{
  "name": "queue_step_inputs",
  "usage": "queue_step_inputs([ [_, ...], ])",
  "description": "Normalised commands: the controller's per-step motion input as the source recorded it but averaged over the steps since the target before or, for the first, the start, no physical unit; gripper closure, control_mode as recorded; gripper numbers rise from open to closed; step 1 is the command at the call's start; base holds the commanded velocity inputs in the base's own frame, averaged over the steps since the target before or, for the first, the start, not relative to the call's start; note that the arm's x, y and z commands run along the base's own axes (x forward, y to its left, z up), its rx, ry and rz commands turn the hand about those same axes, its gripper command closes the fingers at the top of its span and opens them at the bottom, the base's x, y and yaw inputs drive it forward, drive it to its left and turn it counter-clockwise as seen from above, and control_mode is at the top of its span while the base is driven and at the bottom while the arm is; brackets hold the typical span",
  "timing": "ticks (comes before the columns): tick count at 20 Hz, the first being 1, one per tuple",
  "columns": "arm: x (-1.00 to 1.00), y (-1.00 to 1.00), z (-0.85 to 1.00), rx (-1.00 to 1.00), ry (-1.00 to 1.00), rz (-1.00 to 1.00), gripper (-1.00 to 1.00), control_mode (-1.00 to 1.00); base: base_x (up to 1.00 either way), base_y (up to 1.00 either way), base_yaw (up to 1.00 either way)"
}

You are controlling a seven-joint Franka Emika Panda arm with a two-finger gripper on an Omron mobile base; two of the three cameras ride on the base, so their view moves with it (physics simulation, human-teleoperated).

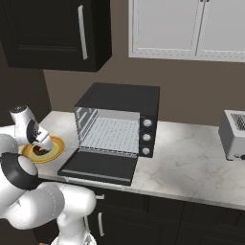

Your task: Pick up the bagel from the plate, place it on the toaster oven rack, close the door, and set the timer.

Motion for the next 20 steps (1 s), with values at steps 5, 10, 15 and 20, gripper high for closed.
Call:
queue_step_inputs([
  [5, 0.15, 0.05, -0.21, -0.01, 0.03, 0.0, -1.0, -1.0, 0.0, 0.0, 0.0],
  [10, 0.18, 0.05, -0.23, -0.02, 0.02, 0.0, -1.0, -1.0, 0.0, 0.0, 0.0],
  [15, 0.02, 0.0, -0.19, -0.02, 0.0, 0.0, -1.0, -1.0, 0.0, 0.0, 0.0],
  [20, 0.07, 0.0, -0.14, -0.01, 0.0, 0.0, -1.0, -1.0, 0.0, 0.0, 0.0],
])
